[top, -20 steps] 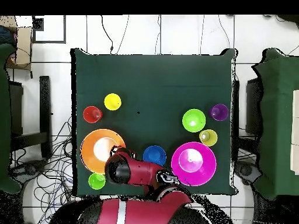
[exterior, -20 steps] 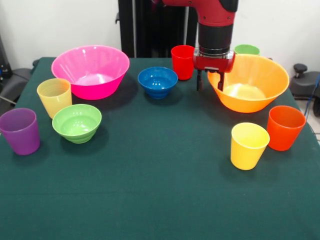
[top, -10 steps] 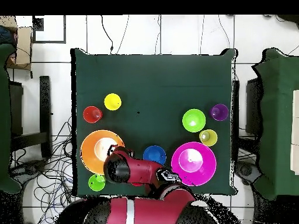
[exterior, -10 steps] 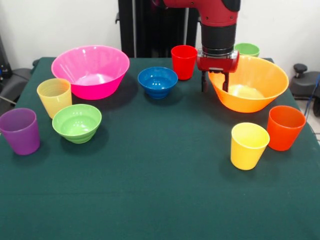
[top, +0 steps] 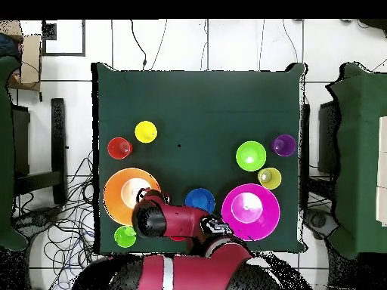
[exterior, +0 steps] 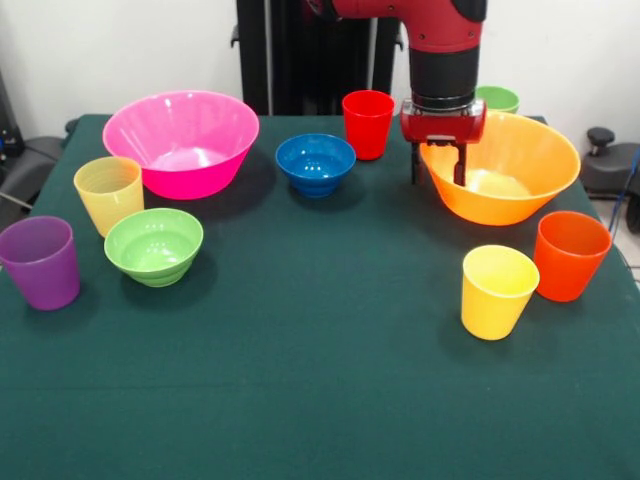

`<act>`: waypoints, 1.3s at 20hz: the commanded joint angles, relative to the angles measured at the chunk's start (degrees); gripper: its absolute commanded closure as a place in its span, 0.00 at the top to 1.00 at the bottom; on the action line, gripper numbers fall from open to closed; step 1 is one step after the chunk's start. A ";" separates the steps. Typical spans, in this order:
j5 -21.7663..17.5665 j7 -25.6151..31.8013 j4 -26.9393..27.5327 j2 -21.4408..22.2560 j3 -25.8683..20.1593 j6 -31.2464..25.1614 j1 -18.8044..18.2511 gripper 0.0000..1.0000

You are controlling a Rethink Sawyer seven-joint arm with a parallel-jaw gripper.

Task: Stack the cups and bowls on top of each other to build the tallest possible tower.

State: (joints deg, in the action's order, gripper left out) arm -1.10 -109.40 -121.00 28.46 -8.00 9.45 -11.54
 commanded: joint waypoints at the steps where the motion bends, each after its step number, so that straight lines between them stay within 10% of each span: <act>1: -1.65 -6.48 6.46 -3.18 -0.35 4.59 4.13 1.00; 26: -4.02 -4.75 9.35 -5.22 -0.85 3.42 2.44 1.00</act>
State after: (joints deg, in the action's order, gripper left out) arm -1.82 -109.40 -118.26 28.36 -6.79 11.89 -8.41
